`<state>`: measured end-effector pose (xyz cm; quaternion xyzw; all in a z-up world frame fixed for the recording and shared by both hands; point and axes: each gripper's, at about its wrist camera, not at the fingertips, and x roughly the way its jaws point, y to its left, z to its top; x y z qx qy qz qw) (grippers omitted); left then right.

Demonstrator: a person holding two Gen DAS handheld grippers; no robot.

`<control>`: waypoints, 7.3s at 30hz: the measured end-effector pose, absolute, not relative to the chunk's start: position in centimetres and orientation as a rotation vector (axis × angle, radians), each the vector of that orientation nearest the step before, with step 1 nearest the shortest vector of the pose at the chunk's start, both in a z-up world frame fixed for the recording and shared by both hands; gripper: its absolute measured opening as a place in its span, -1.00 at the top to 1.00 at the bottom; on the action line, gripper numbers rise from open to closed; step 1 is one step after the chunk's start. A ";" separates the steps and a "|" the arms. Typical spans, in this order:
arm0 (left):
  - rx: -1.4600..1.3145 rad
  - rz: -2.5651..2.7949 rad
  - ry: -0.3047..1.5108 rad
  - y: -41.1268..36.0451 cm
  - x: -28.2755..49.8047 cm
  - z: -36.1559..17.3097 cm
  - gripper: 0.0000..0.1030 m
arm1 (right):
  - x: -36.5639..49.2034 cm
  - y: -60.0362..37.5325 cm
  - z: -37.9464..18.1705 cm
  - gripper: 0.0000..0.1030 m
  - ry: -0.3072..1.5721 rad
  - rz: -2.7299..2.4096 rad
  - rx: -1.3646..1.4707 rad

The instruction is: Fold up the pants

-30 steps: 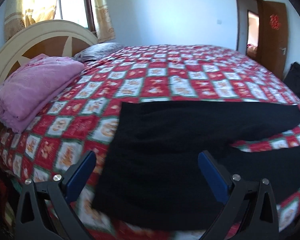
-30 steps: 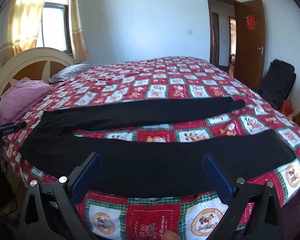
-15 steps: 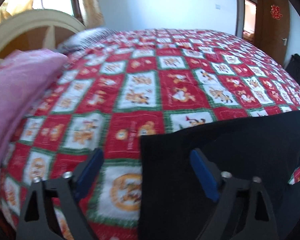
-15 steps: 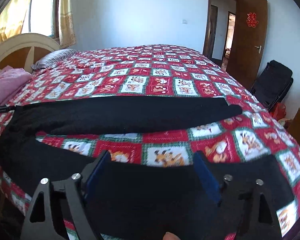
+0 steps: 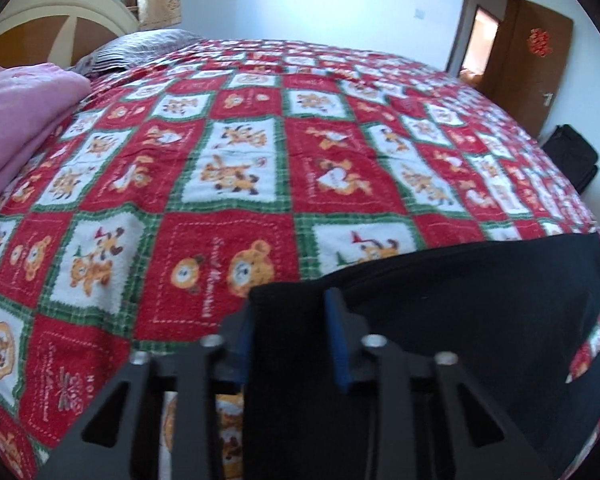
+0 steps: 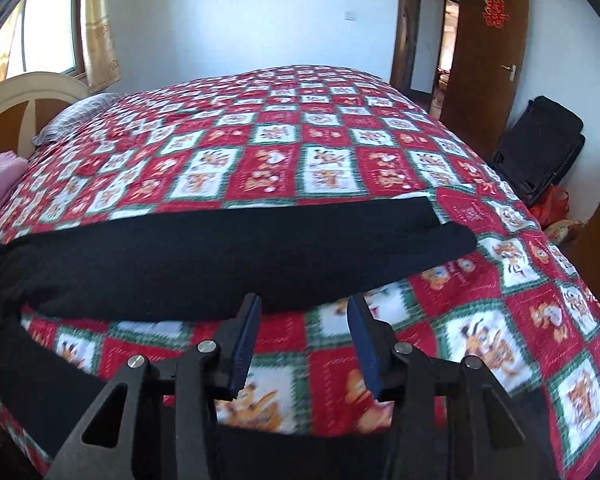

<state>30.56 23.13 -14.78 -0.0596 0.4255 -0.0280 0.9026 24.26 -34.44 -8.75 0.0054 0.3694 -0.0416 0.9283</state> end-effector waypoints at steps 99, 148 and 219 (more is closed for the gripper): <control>-0.003 -0.246 0.629 23.0 10.6 -15.4 0.49 | 4.4 -36.1 -6.0 -0.15 0.685 0.090 -0.125; 0.075 -0.182 0.572 26.3 5.9 -16.6 -0.17 | 7.2 -6.4 -17.8 0.95 0.781 0.670 -0.642; 0.438 -0.888 0.736 -17.0 12.1 -15.0 0.27 | 1.8 -46.3 -10.1 -0.18 0.509 -0.300 0.360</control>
